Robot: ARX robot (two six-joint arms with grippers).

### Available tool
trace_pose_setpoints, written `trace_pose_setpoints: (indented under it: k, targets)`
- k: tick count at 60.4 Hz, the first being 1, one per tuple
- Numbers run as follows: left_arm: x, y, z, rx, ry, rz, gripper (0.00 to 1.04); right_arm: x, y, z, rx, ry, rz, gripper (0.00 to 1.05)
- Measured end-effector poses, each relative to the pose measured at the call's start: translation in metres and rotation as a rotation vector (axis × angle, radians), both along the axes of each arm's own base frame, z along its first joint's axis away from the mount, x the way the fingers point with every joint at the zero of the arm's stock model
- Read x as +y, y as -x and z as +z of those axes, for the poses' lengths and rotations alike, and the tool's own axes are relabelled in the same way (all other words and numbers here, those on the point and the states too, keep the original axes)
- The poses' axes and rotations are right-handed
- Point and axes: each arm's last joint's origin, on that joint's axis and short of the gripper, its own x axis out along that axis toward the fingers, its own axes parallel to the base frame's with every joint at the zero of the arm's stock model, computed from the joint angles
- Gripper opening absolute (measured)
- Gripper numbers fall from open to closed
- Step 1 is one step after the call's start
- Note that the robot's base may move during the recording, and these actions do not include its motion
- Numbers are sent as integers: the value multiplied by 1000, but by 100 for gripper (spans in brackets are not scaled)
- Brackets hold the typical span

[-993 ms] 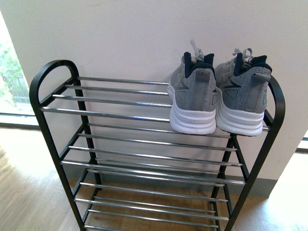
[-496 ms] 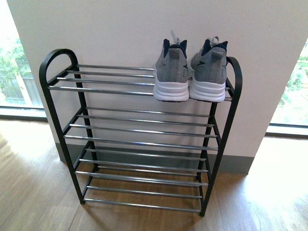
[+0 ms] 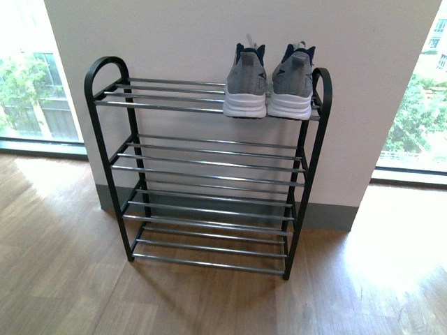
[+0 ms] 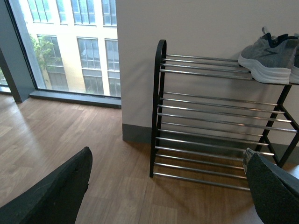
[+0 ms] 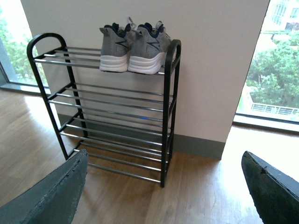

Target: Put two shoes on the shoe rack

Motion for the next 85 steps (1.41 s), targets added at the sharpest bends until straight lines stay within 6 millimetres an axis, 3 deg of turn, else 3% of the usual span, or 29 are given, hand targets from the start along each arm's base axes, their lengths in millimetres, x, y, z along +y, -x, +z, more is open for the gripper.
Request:
trace_pose_setpoints:
  k: [85]
  targets:
    - [0,0,0,0,0,1,95,0,0,0,0,0,0,95]
